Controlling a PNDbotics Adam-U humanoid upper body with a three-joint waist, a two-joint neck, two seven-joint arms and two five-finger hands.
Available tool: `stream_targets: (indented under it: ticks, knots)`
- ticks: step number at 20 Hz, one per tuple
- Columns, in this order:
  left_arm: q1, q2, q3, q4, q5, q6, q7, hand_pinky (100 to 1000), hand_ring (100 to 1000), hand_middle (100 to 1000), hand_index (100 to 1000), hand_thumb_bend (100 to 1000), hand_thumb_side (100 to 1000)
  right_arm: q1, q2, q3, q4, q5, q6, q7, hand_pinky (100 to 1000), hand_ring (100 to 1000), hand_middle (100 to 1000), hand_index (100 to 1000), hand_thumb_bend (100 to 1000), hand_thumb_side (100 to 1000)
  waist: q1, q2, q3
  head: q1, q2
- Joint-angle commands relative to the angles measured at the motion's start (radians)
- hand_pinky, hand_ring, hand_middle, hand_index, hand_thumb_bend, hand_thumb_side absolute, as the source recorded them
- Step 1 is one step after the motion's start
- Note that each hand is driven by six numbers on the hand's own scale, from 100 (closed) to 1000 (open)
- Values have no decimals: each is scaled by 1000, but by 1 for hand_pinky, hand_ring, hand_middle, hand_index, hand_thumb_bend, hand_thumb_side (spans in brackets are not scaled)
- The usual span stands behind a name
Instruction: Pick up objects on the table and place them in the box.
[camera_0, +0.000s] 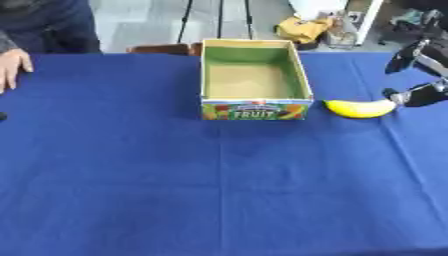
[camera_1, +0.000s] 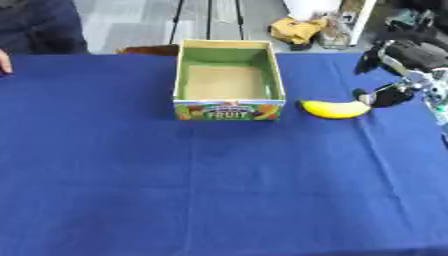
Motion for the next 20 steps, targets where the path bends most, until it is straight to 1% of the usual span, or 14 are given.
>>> stream_targets:
  ticks: [1,3,5,14,20]
  knots:
    - [-9,19,10,-10,0,0,-1,609,698,658,742,511,780,-30,-48,2,18,21,-13,27,738,756,758,837,510,100,1,-11,5,-2,9]
    - [-10,19,9,-11,0,1,-2,609,696,658,742,511,780,-43,-48,7,41,35,-19,44,745,765,778,852,537,100,2,-9,13,-3,9]
    - [-10,20,8,-11,1,1,-3,609,695,658,742,511,780,-57,-47,10,66,48,-25,55,747,768,785,855,542,100,3,-8,19,-3,9]
    - [-15,21,2,-13,4,4,-10,609,695,658,742,509,782,-131,-33,19,211,106,-36,85,749,769,770,844,509,100,10,4,48,-13,6]
    - [-17,20,-1,-14,7,6,-14,609,696,658,742,508,783,-162,-13,23,279,141,-46,87,751,771,766,838,478,100,15,13,64,-17,6]
